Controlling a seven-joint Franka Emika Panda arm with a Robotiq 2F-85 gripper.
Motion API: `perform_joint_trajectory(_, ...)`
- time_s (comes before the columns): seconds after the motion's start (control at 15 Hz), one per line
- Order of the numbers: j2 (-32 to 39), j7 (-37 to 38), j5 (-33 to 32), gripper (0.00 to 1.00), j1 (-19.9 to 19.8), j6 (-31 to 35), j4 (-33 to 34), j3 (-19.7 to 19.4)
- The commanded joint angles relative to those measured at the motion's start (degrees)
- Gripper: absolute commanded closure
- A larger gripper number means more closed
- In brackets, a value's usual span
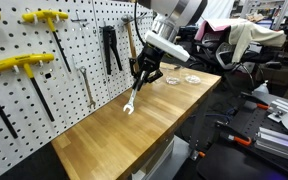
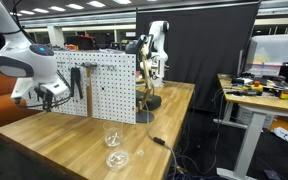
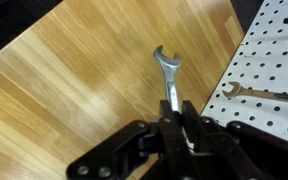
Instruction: Uncover the jar and then get the wrench from the wall and put it on the table
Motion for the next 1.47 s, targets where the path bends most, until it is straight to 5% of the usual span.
perform_joint_trajectory(0.0, 0.83, 1.23, 0.44, 0.96, -0.24, -2.22, 0.55, 0.12)
perform_joint_trajectory(1.13, 4.15, 6.3, -1.6, 0.89, -0.74, -10.22, 2.66, 1.35)
perform_joint_trajectory(1.27, 5.93, 5.96, -1.58, 0.64, -0.55, -9.42, 4.22, 1.41)
perform_joint_trajectory(1.4, 7.89, 6.01, -1.68, 0.54, -0.33, -8.38, 6.27, 1.31)
